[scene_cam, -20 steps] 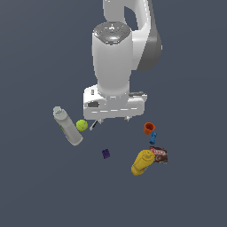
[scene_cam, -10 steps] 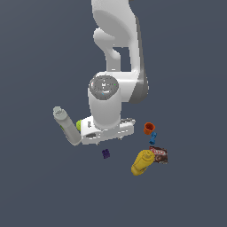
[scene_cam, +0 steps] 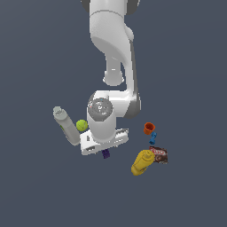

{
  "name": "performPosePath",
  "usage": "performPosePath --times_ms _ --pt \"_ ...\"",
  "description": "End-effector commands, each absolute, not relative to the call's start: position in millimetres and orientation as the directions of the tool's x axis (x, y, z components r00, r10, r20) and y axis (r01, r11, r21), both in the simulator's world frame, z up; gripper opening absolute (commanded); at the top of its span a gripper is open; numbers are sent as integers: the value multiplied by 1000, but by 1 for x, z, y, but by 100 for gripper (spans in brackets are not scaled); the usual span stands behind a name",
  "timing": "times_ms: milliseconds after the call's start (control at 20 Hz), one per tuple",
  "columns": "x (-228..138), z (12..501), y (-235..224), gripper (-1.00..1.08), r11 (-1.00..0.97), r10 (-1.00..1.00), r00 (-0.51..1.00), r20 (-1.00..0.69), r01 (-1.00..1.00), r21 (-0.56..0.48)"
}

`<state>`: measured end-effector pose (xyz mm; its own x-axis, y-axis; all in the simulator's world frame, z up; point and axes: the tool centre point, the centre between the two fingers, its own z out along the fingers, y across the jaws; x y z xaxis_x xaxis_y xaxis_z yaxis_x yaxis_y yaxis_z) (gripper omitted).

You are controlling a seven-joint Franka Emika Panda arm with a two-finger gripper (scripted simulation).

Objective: Pick up a designated object from a clutter of objects.

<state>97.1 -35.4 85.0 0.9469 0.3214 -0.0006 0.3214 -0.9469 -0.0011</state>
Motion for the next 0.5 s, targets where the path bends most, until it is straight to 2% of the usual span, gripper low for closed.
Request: performPosePath --times_ms 0,450 --pt "98 77 -37 100 -943 333 943 0 333 0" --pt "98 68 -38 100 -942 337 942 -1 337 -1"
